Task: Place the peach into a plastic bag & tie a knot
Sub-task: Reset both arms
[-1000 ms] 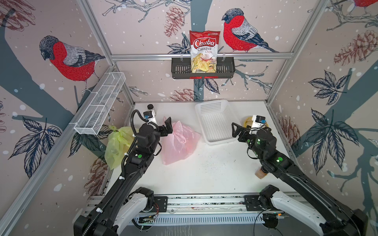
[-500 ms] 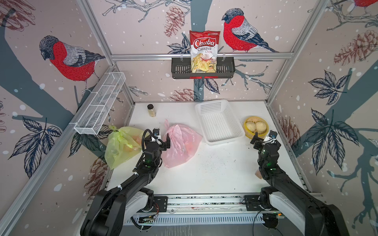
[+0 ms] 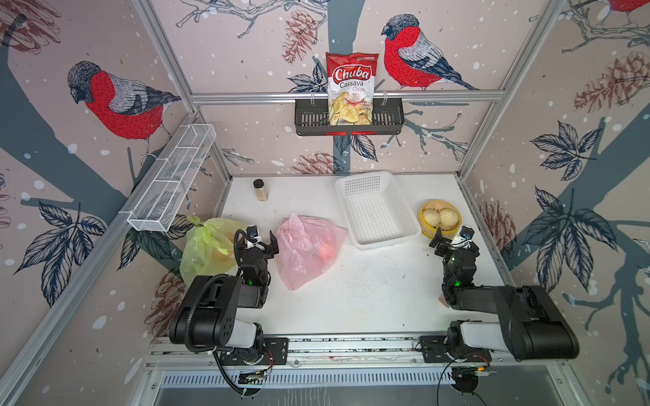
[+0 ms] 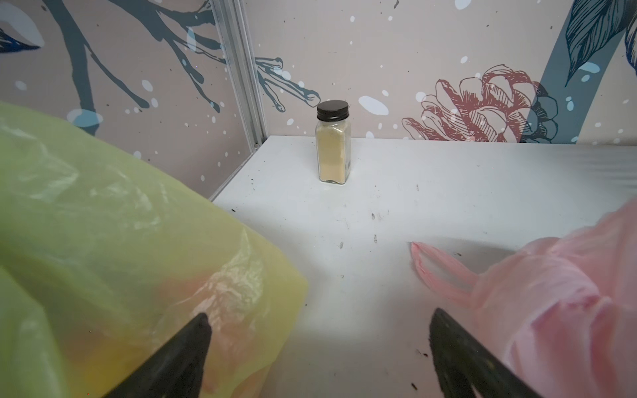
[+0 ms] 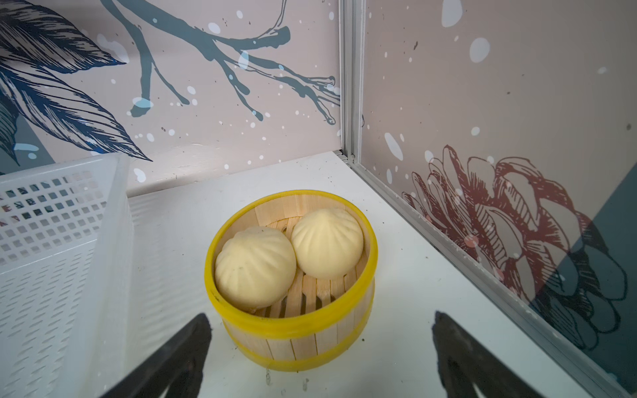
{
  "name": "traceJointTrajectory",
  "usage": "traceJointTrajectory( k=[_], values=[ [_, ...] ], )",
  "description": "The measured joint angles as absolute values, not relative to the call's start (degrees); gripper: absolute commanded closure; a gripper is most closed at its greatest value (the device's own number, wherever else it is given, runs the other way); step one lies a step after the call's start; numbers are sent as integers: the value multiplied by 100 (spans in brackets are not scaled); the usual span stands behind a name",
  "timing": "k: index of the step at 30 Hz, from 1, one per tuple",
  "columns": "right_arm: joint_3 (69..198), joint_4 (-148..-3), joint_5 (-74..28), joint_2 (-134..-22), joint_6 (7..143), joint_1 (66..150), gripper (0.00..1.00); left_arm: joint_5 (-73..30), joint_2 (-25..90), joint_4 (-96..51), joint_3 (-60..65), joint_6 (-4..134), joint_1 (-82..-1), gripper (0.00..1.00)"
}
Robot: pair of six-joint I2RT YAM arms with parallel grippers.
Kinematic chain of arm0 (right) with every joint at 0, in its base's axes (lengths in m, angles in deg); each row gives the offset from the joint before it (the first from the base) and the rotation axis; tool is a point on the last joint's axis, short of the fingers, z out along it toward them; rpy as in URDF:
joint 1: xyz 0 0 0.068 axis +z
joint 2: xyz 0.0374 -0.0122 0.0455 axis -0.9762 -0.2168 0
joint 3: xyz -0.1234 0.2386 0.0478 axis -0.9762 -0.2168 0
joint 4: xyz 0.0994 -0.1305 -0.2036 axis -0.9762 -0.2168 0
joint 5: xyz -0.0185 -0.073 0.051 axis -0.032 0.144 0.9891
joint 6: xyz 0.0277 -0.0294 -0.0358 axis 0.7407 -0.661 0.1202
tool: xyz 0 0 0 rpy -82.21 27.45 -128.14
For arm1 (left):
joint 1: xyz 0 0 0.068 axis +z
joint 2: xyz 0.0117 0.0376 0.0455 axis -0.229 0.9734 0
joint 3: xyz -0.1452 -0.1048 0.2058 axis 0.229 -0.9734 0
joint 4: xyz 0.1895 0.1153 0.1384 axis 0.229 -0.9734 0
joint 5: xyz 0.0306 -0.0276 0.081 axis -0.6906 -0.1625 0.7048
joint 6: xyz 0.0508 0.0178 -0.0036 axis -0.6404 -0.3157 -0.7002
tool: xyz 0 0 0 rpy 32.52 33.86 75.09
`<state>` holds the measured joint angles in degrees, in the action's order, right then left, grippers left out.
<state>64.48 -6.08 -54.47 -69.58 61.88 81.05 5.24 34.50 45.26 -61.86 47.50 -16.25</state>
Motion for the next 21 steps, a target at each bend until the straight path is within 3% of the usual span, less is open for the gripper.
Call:
traceJointTrajectory(
  k=[3,5,21],
  values=[
    [6620,94,-5364,-7596,6186,8097,0,283,3654,4423,-5972,4754,-1594,4],
    [6867,-470,-5287,-7638,6188,8068,0,185,3638,4307,-5668,4768,-1570,4],
    [7112,-772,-5025,-7662,6234,7948,0,-44,3632,4050,-5526,4805,-1493,4]
  ],
)
